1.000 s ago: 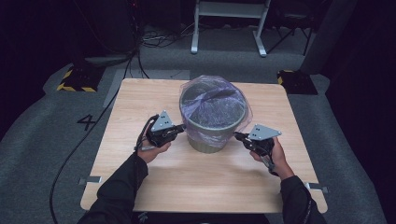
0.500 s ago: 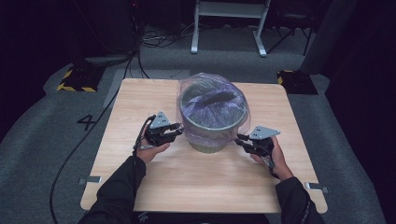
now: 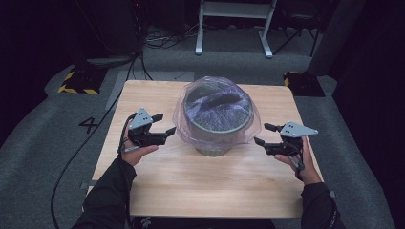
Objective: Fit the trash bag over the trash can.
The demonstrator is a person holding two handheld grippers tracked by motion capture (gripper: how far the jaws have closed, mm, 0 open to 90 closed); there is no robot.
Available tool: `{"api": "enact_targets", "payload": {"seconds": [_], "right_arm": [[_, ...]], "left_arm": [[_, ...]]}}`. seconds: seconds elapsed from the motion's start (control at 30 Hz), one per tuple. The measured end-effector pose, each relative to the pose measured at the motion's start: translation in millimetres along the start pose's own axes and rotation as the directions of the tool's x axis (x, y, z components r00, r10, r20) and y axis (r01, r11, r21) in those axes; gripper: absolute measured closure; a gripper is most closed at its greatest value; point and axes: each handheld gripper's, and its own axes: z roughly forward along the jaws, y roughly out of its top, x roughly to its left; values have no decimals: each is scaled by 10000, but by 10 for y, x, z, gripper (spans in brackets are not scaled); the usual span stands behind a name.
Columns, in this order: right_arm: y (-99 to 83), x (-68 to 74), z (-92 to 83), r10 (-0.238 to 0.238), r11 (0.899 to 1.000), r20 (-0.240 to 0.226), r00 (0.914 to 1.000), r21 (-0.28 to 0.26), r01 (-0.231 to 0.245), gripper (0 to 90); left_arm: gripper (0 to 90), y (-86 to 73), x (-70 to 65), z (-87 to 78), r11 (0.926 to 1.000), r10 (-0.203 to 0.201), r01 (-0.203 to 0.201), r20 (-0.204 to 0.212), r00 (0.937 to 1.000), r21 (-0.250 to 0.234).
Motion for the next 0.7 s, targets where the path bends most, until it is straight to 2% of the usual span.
{"api": "enact_targets", "payload": {"seconds": [0.03,0.07,0.1,0.17,0.2,0.27,0.33,0.37,0.4,0.47,0.5,0.53,0.6,0.67,0.7], "right_arm": [[31,-29,-9,-37,10000,114,9999,-32,38,309],[97,-90,2,37,10000,527,9986,37,-39,310],[97,-90,2,37,10000,527,9986,37,-39,310],[160,-174,49,139,9998,837,9964,95,-147,309],[188,-222,80,284,9996,953,9950,65,-291,310],[249,-331,163,596,9981,1123,9919,71,-608,311],[308,-429,275,582,9972,1469,9874,374,-643,325],[308,-429,275,582,9972,1469,9874,374,-643,325],[322,-503,353,902,9949,1414,9858,322,-957,357],[329,-541,418,1004,9936,1456,9842,376,-1069,373],[329,-541,418,1004,9936,1456,9842,376,-1069,373],[336,-582,493,1275,9906,1268,9837,324,-1326,402],[341,-595,529,1341,9897,1236,9832,340,-1393,417],[341,-620,618,1380,9882,1248,9825,489,-1450,525],[341,-620,618,1380,9882,1248,9825,489,-1450,525]], "left_arm": [[265,27,10,-4,10000,16,-17,-93,10000,-40],[265,52,26,-4,10000,9,-10,-97,10000,-87],[265,88,54,5,9998,-44,44,-25,10000,-169],[272,149,87,35,9995,-121,119,-48,9999,-292],[277,195,114,66,9992,-190,193,98,9998,-364],[293,264,147,142,9992,-186,184,-47,9998,-341],[343,304,189,215,9985,-367,363,-101,9993,-418],[343,324,214,259,9983,-467,461,-174,9988,-358],[389,337,275,353,9964,-788,783,-156,9968,-323],[420,330,311,435,9950,-965,963,-45,9953,-267],[439,330,311,435,9950,-965,963,-45,9953,-267],[452,324,326,473,9939,-1082,1082,17,9941,-222],[469,320,351,543,9935,-1130,1131,87,9936,-129],[525,324,360,590,9938,-1110,1111,208,9936,-60],[525,328,356,610,9935,-1136,1139,288,9931,-76]]}}
